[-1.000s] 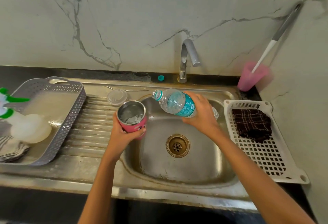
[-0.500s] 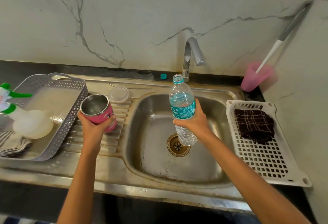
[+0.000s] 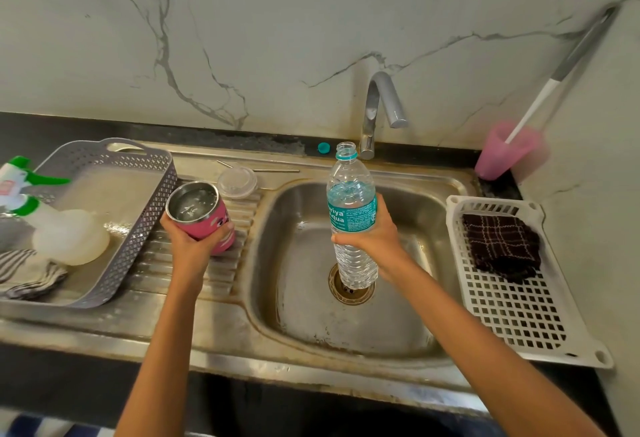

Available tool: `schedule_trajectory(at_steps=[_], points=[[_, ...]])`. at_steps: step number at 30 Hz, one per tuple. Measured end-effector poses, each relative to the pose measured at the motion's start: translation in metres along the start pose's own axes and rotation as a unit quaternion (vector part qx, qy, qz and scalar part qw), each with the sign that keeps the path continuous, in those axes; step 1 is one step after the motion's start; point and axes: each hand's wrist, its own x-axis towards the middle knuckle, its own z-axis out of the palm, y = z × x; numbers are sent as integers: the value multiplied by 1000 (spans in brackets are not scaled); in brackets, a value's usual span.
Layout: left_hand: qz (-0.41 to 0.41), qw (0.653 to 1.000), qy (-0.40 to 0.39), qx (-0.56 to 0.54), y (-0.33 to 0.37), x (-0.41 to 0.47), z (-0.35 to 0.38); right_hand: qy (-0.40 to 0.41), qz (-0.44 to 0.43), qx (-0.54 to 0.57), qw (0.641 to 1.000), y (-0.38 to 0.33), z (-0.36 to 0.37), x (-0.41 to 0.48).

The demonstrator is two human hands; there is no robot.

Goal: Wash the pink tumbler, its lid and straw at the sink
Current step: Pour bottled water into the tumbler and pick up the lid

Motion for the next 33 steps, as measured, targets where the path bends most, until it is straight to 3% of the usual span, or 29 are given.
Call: schedule_trajectory(at_steps=[5, 10, 12, 14, 17, 20, 24, 28, 31, 33], points=[[3, 997, 68, 46, 13, -19, 2, -11, 5, 28, 1000, 2, 6, -4], [140, 979, 143, 30, 47, -88, 40, -14, 1, 35, 999, 2, 9, -5], [139, 986, 88, 11, 46, -101, 57, -18, -6, 26, 999, 0, 9, -5], [102, 994, -38, 30, 38, -101, 70, -26, -13, 12, 999, -2, 9, -3], [33, 966, -248, 65, 29, -93, 91, -39, -26, -16, 999, -8, 10, 1], [2, 939, -341, 49, 33, -85, 113, -49, -39, -6, 998, -14, 12, 6], [11, 964, -266, 22, 38, -72, 130, -68, -35, 12, 997, -25, 18, 18], [-3, 980, -201, 12, 32, -54, 133, -230, -12, -10, 973, -41, 3, 46], [-6, 987, -158, 10, 24, -38, 131, -268, -18, -173, 948, -51, -13, 82], [-9, 991, -135, 5, 19, -30, 130, -201, -47, -288, 935, -54, -11, 111]])
